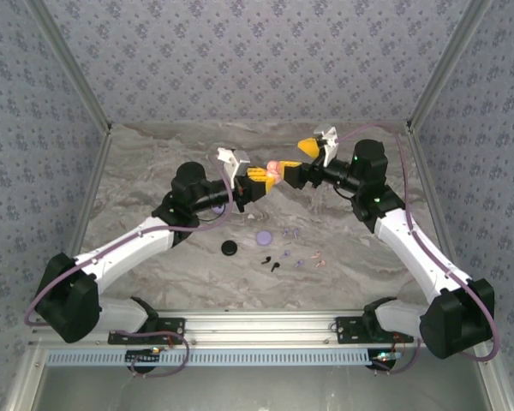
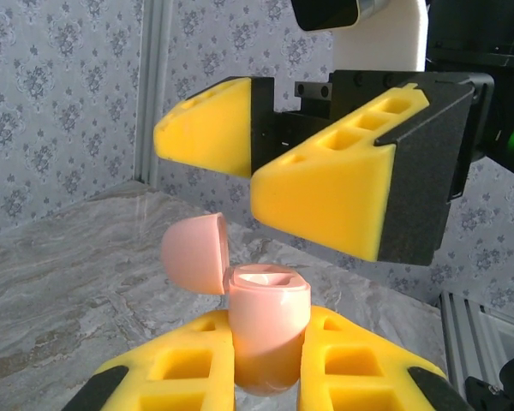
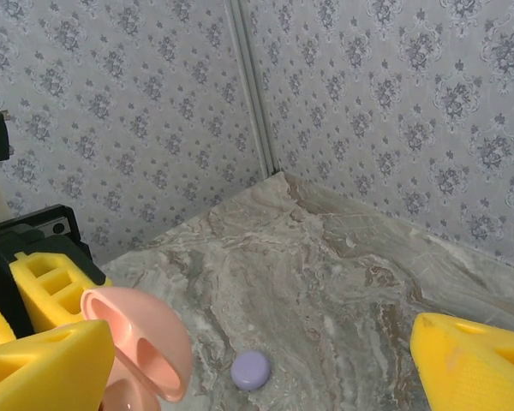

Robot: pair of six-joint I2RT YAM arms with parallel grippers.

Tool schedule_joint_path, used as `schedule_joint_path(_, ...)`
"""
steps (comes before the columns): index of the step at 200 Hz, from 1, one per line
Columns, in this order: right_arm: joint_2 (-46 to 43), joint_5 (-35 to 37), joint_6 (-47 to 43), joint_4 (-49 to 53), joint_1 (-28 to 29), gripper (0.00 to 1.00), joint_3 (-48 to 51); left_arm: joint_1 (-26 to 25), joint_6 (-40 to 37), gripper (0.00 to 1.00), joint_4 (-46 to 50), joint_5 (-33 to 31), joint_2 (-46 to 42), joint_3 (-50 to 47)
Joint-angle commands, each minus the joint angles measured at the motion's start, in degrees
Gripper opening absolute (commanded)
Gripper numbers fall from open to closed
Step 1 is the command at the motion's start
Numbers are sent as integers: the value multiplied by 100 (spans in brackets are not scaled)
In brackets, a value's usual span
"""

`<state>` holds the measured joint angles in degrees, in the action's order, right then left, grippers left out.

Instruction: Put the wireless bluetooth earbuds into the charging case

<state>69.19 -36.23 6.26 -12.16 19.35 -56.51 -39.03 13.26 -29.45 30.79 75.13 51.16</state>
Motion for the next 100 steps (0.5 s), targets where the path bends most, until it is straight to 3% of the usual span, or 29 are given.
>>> schedule_joint_path(1,-77,-90,59,36,-60,92,-179,-37,-121,0,-61,-2,-247,-54)
schedule_joint_path(34,-582,26,51,532,-134,93,-97,-43,-131,0,-145,-402,-371,-241)
schedule_joint_path(79,-1066,1703,285,2614,-235,93,-102,-97,-260,0,-1234,-774,-668,-903)
schedule_joint_path(100,-951,1948,384,3499,-262,93,-37,-192,-550,0,-1737,-802,-808,-1230)
